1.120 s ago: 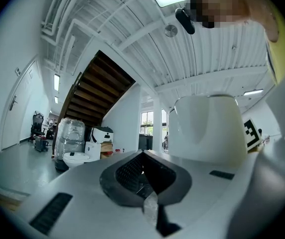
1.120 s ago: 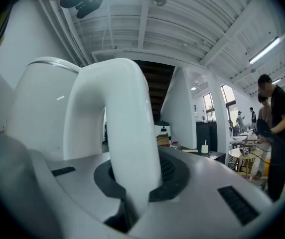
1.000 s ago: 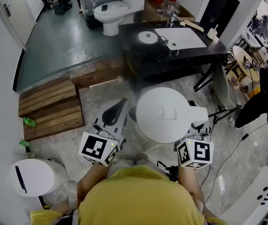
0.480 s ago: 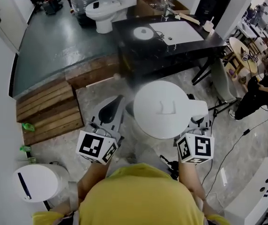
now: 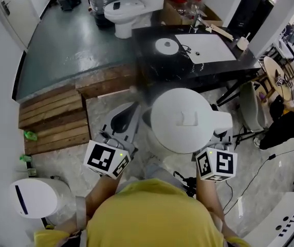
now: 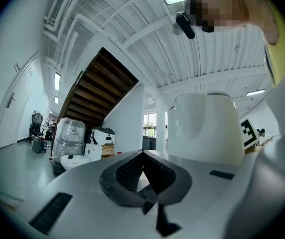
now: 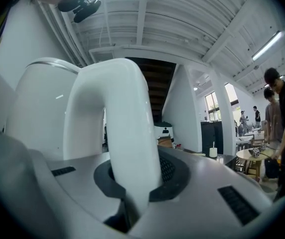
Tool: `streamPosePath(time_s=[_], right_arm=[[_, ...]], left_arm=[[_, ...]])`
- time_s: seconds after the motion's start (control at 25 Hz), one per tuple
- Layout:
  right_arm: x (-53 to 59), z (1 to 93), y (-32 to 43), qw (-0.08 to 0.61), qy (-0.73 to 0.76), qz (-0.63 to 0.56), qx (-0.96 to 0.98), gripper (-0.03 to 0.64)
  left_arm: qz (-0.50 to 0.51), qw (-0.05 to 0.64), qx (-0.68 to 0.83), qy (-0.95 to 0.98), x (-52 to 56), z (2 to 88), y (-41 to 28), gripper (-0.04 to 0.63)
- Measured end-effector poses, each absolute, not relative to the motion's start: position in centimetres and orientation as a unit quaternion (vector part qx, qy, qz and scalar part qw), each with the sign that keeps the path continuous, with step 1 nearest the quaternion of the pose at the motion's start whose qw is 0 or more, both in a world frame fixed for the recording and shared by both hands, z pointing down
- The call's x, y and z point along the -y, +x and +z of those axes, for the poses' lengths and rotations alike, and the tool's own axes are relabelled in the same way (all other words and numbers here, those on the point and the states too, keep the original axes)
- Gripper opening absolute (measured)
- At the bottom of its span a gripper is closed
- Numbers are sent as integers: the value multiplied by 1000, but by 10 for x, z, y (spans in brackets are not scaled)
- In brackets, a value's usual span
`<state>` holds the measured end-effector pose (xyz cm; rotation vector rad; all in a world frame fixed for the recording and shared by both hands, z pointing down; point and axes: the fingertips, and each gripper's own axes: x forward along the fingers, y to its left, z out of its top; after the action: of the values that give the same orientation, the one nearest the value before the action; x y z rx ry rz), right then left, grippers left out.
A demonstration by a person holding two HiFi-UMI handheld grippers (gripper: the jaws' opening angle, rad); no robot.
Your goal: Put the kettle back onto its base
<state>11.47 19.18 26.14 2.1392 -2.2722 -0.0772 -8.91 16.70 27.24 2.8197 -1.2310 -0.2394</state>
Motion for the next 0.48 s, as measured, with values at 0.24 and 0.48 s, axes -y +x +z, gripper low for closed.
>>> streamPosePath(time_s=[0.24, 0.48], right_arm=[[-138, 252, 141, 3, 675, -30, 738, 43], [-100, 252, 164, -1, 665, -33, 746, 43]], left_arm=[[-82, 19, 408, 909, -120, 266, -64, 9], [-83, 11, 423, 902, -89, 263, -45, 9]])
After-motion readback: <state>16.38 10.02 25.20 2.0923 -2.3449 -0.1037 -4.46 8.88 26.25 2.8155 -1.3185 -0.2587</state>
